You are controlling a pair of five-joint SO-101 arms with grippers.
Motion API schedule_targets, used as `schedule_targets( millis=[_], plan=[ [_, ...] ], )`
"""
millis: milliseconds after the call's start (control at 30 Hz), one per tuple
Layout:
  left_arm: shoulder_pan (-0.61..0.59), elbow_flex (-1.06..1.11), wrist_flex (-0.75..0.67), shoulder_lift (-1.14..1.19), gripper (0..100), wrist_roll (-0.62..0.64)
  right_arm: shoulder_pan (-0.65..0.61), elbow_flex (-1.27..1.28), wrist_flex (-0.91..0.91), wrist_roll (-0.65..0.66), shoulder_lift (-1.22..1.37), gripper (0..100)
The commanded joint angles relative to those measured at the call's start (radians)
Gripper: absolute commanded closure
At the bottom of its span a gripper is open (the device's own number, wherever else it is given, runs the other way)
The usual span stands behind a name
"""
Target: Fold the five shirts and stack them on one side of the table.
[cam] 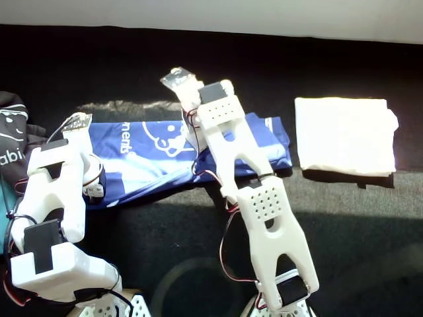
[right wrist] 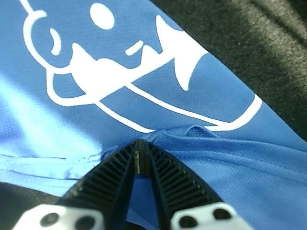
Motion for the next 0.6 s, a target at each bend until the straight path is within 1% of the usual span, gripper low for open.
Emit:
schedule_targets(
  millis=[0,100,267,367,433,467,567],
  plan=[
    [-0.005,0.001,-0.034,0.005,99,-0.003,0.001,-0.061,-0.019,-0.006,0.007,99.2],
    [-0.005,0.001,-0.034,0.005,99,-0.003,-0.004,-0.153,-0.001,-0.009,0.002,99.2],
    [-0.005,0.001,-0.034,0.005,99,-0.003,0.002,-0.410,0.157,-0.006,-0.028,99.2],
    [-0.007,0.001,-0.029,-0.004,99,-0.003,0.041,-0.515,0.160,-0.009,-0.061,99.2],
    [-0.007,-0.015,-0.028,-0.016,99,-0.003,0.062,-0.529,0.162,-0.009,-0.088,99.2],
    [-0.007,-0.021,-0.015,-0.033,99,-0.002,0.073,-0.529,0.163,-0.009,-0.101,99.2],
    [-0.007,-0.058,0.097,-0.125,99,-0.002,0.104,-0.529,0.163,-0.009,-0.140,99.2]
  ],
)
